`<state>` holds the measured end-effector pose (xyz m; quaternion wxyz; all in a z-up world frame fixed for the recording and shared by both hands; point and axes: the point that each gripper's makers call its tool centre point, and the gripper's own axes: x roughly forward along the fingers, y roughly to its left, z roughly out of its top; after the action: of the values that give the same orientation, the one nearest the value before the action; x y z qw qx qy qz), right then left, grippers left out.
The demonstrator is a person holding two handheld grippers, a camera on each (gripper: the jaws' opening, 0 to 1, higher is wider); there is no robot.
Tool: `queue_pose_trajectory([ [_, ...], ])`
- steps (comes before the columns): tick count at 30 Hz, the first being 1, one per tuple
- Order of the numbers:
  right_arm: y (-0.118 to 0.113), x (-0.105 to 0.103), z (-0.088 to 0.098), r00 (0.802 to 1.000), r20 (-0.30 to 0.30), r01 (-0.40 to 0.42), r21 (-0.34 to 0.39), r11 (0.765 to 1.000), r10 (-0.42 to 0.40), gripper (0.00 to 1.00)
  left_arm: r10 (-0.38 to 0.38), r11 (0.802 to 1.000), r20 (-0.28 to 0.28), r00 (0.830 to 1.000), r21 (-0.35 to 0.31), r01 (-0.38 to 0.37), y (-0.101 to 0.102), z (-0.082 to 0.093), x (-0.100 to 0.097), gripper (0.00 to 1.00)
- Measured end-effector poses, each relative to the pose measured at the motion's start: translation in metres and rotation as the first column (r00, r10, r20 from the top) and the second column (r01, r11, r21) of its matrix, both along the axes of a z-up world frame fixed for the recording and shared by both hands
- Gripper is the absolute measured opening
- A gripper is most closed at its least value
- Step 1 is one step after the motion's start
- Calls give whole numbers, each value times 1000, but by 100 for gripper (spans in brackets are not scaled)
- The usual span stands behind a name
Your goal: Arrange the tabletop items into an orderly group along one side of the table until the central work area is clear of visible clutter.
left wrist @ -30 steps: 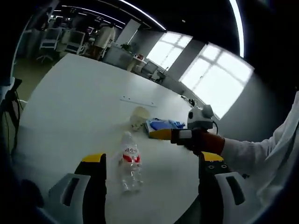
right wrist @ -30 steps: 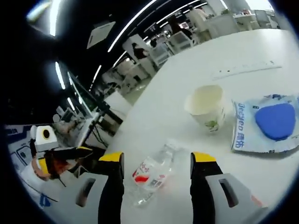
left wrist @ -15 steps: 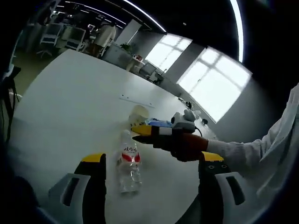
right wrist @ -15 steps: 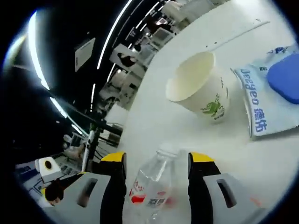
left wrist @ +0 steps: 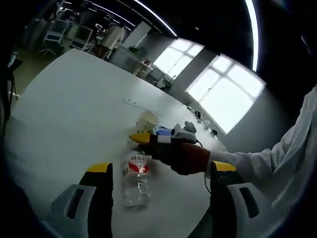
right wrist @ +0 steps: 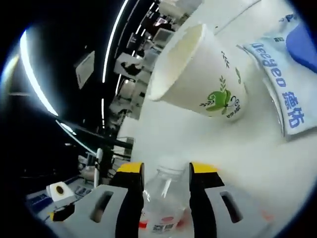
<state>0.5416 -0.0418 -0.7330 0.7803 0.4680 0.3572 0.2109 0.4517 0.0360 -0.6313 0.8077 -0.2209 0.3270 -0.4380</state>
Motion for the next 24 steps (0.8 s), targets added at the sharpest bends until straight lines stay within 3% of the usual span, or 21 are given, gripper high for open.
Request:
queue_pose_trajectory([
  [5,2,3,-9,1000,-16,-7,24,1000,7,23,-2,1000,-9,1000,3,2,0,-5,0,82],
  [11,7,3,-6,1000,-21,13,56,998,-12,22,-11,1000,-16,1000,5,12,-4,-9,2,81],
  [24,2,6,0,1000,20,9,31,999,-9,20,-27,1000,-16,1000,-2,27,-9,-9,2,80],
])
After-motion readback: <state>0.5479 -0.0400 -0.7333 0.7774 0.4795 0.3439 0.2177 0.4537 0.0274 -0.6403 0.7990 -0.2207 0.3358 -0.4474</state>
